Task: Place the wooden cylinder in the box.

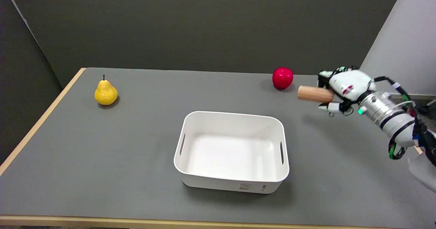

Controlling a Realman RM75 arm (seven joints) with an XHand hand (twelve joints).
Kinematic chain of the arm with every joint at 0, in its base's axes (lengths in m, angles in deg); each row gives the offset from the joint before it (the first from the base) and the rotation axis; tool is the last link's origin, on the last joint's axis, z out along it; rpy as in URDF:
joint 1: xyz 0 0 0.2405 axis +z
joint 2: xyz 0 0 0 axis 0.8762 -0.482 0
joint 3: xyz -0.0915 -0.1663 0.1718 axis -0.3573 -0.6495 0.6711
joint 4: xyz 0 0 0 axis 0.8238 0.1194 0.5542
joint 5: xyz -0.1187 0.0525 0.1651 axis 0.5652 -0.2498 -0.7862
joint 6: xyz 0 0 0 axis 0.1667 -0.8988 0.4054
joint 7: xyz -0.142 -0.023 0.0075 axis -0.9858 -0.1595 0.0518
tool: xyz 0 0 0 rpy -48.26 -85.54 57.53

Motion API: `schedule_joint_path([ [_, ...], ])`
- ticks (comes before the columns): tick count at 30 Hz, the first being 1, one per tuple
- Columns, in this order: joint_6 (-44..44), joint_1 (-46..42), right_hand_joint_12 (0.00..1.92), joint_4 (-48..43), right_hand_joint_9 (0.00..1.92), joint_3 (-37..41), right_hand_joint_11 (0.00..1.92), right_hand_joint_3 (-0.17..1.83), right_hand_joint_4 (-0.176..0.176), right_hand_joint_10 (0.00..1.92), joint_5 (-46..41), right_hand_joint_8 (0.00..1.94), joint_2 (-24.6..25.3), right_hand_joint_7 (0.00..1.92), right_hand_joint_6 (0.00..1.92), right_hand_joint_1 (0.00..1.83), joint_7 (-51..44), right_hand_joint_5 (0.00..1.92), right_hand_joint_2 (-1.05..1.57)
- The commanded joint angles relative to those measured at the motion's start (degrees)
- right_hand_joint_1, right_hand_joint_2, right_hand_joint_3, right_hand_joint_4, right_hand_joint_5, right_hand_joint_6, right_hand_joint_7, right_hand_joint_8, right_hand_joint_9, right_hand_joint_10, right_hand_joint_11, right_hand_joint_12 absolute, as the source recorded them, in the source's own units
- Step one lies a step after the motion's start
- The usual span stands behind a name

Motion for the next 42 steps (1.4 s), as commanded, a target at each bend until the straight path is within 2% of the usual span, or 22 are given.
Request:
schedule_joint_path([
  [1, -3.0, 6.1, 1.92, 2.9, 0.85, 7.9, 0.46, 0.36, -0.176, 1.92, -0.7, 1.73, -2.7, 0.6, 1.66, 1.13, -0.7, 0.53, 1.19],
  [6, -8.7, 4.2, 1.92, -1.1, 0.85, 9.2, 0.46, 0.36, -0.176, 1.92, -9.0, 1.72, -1.9, 0.6, 1.65, 1.13, -0.7, 0.54, 1.19],
  [13, -24.6, -2.1, 1.92, -7.9, 0.86, 9.0, 0.54, 0.39, -0.176, 1.92, -25.7, 1.71, 1.3, 0.61, 1.64, 1.13, -3.5, 0.55, 1.17],
  [19, -34.4, -7.2, 1.92, -10.6, 0.86, 1.5, 0.61, 0.39, -0.176, 1.92, -41.1, 1.69, 4.0, 0.63, 1.62, 1.14, -5.3, 0.57, 1.16],
  [21, -36.3, -7.9, 1.92, -10.6, 0.86, -1.7, 0.65, 0.4, -0.176, 1.92, -43.8, 1.68, 4.2, 0.63, 1.61, 1.15, -5.3, 0.58, 1.15],
  [31, -31.0, -8.2, 1.92, -9.4, 0.9, -19.6, 0.7, 0.45, -0.176, 1.92, -43.4, 1.67, 3.5, 0.65, 1.59, 1.15, -5.3, 0.6, 1.11],
  [37, -27.0, -4.7, 1.92, -6.5, 0.91, -25.6, 0.67, 0.42, -0.176, 1.92, -44.9, 1.68, 3.7, 0.64, 1.6, 1.15, -8.1, 0.59, 1.13],
  [42, -23.2, -1.3, 1.92, -3.7, 0.9, -26.5, 0.65, 0.4, -0.176, 1.92, -46.9, 1.68, 2.8, 0.64, 1.6, 1.15, -7.6, 0.58, 1.14],
])
